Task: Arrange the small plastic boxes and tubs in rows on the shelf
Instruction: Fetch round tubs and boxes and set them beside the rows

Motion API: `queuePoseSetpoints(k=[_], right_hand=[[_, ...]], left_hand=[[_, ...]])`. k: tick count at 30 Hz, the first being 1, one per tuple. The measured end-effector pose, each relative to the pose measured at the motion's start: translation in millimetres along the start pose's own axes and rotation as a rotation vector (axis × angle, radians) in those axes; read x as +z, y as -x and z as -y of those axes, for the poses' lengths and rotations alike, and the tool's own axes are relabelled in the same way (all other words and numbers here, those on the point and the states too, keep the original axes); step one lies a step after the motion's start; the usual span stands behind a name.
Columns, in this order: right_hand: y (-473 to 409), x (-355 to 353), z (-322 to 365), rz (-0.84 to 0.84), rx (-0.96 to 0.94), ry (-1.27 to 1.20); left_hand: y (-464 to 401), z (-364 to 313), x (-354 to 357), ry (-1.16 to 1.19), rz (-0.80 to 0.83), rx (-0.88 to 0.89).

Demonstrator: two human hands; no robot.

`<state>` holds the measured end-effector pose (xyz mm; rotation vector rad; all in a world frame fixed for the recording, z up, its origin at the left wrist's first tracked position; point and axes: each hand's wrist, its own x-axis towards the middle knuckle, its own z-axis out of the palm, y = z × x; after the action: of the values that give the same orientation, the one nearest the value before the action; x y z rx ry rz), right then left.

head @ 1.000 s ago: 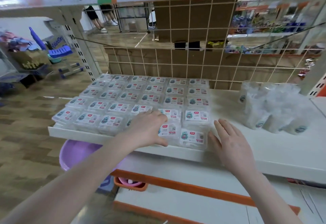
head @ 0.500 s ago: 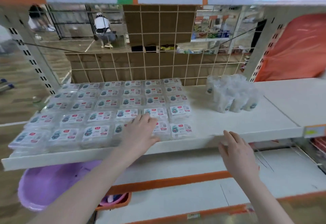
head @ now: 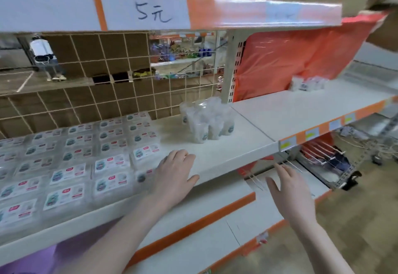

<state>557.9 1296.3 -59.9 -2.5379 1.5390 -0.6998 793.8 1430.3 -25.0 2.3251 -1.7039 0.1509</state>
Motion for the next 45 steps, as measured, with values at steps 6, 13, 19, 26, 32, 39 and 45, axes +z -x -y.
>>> queuePoseSetpoints(k=[6, 13, 19, 26, 32, 39, 45], right_hand=[[-34, -34, -109, -0.069, 0.082, 0.028], [-95, -81, -254, -0.172, 0.039, 0.071], [-155, -94, -336, -0.206, 0.013, 0.075], [-237, -74, -399, -0.190, 0.018, -0.010], [-327, -48, -446, -0.157, -0.009, -0.008], [-458, -20, -501, -0.081, -0.010, -0.004], [-552, 6, -525, 0.008, -0.055, -0.087]], left_hand=[[-85, -114, 36, 0.017, -0.019, 0.136], [-181, -271, 79, 0.114, -0.013, 0.160], [-246, -348, 102, 0.133, -0.022, 0.157], [-339, -384, 128, 0.103, -0.062, 0.142], [-429, -405, 164, 0.128, -0.082, 0.114], [-548, -431, 196, 0.125, -0.052, 0.082], [-604, -443, 214, 0.107, -0.085, -0.015]])
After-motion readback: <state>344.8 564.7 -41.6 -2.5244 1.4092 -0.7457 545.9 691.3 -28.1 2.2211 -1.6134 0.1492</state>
